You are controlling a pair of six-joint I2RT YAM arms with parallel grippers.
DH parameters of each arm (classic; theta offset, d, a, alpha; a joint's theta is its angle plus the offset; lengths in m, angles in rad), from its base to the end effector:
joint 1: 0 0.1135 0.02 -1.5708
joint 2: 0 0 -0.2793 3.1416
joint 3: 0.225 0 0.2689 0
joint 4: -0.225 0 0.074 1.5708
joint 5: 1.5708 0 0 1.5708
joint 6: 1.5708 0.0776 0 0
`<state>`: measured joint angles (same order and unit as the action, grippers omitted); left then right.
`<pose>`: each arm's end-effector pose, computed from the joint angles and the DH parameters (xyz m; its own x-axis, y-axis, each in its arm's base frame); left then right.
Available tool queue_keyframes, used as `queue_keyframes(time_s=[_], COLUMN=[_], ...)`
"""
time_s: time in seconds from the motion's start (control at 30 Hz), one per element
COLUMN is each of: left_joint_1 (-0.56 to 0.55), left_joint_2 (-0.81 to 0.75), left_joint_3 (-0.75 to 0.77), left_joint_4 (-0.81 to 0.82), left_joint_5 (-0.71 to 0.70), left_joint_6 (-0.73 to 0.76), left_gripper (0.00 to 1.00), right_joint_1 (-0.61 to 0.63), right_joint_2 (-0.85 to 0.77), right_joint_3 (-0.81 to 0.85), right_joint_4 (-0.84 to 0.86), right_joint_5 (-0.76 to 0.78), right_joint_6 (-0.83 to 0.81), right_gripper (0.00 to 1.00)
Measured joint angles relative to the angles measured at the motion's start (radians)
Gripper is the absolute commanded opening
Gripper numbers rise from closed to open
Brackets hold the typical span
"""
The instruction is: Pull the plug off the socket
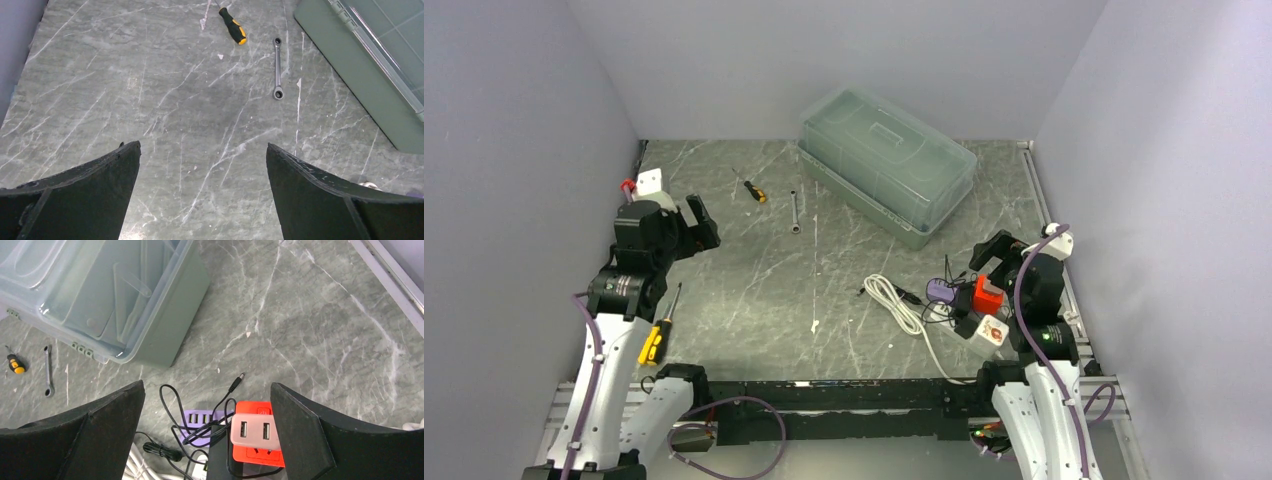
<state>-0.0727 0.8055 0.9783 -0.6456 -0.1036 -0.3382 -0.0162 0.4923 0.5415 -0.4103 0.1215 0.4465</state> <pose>0.2090 -0.0072 0.3502 -0.4220 -0.3001 -0.8555 -0.1692 0.9531 -0.2510 0.1738 -0.0122 0.2650 -0.2627 0.4330 -0.8623 0.2693 0.8911 0.3653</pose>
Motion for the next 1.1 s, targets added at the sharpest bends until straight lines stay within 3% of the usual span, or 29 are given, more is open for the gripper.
queue_keyframes(time_s=[0.33, 0.5, 0.6, 0.77, 0.9, 1.1], left_joint_1=[0.016, 0.001, -0.049, -0.116, -0.118, -0.143], left_joint_2=[-0.01, 0.048, 0.137, 0.286, 0.272, 0.312], left_joint_3=[-0.001, 0.003, 0.064, 0.27, 0.232, 0.144], left_joint_4=[-0.01, -0.007, -0.034, -0.033, 0.063, 0.048], left_joint_5=[-0.006, 0.032, 0.039, 0.052, 0.085, 0.108], left_joint_6=[-0.006, 0.005, 0.011, 0.019, 0.021, 0.021], left_gripper=[1.0, 1.0, 1.0, 1.0, 1.0, 1.0], right_joint_1=[0.0, 0.0, 0.027, 0.265, 0.488, 0.755], right_joint_2=[0.01, 0.034, 0.085, 0.13, 0.237, 0.426], right_joint_3=[0.002, 0.005, 0.024, 0.037, 0.084, 0.096], right_joint_4=[0.005, 0.031, 0.03, 0.021, 0.0, 0.012], right_joint_5=[-0.078, -0.239, -0.289, -0.181, -0.066, 0.056], right_joint_6=[-0.017, -0.053, -0.068, -0.076, -0.051, 0.035], right_gripper=[0.99, 0.83, 0.79, 0.7, 0.68, 0.7])
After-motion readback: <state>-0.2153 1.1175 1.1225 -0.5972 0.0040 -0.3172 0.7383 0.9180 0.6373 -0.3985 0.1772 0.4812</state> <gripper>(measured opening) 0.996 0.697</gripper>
